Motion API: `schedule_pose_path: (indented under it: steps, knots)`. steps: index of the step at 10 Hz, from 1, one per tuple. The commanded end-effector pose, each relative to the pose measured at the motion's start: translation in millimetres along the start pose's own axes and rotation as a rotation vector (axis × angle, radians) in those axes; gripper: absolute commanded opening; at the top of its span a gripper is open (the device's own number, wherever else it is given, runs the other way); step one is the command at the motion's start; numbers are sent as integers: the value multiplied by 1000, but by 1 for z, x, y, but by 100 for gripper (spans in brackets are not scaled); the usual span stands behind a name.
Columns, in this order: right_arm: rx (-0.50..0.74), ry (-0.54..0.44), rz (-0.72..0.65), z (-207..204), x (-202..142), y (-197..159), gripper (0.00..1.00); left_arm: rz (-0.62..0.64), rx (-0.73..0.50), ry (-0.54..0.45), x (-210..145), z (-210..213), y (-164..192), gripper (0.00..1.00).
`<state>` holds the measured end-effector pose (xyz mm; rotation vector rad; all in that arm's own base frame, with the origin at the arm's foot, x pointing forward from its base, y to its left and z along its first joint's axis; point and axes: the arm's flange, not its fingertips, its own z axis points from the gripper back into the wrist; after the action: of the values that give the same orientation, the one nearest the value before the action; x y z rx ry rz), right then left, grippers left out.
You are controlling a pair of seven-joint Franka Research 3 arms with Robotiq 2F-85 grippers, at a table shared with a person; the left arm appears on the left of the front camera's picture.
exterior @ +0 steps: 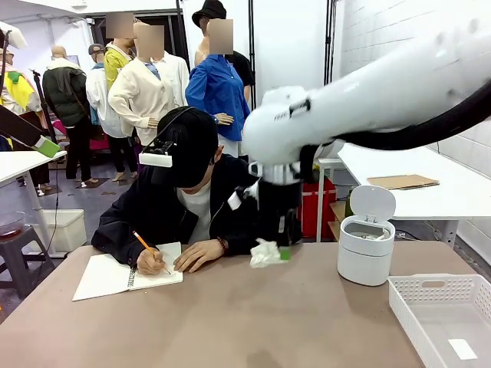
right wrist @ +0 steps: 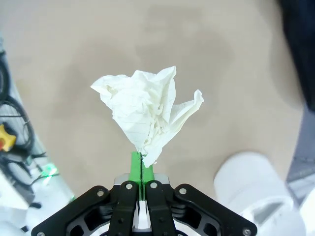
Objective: Sort the paper based on its condition.
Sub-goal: If a person hands you a paper, place it in the Organizing basket , and if it's crumpled, put it in the Trash can.
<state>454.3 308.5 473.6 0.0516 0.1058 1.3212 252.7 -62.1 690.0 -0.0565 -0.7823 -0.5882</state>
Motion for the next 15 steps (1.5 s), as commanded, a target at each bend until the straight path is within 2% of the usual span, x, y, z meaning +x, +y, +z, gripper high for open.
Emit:
schedule_pose_path:
  steps: [1,2,3,5,7,10,12,13,15]
  knots:
    - [-39,102,-212,25,-29,6,0,3,-1,-1,0,0,0,100]
    - [-43,136,-297,42,-48,1,0,3,-1,-1,0,0,0,100]
    - [-69,130,-388,54,-68,-9,0,3,-1,-1,0,0,0,100]
    - [-72,101,-556,64,-110,-42,0,3,-1,-1,0,0,0,100]
    - [-99,85,-675,69,-137,-84,0,3,-1,-1,0,0,0,100]
    - [-108,106,-804,66,-163,-130,0,3,-1,-1,0,0,0,100]
    - [-97,77,-815,61,-170,-150,0,3,-1,-1,0,0,0,100]
    - [-80,84,-785,61,-174,-133,0,3,-1,-1,0,0,0,100]
    - [-78,83,-787,58,-176,-143,34,3,-1,-1,0,0,0,100]
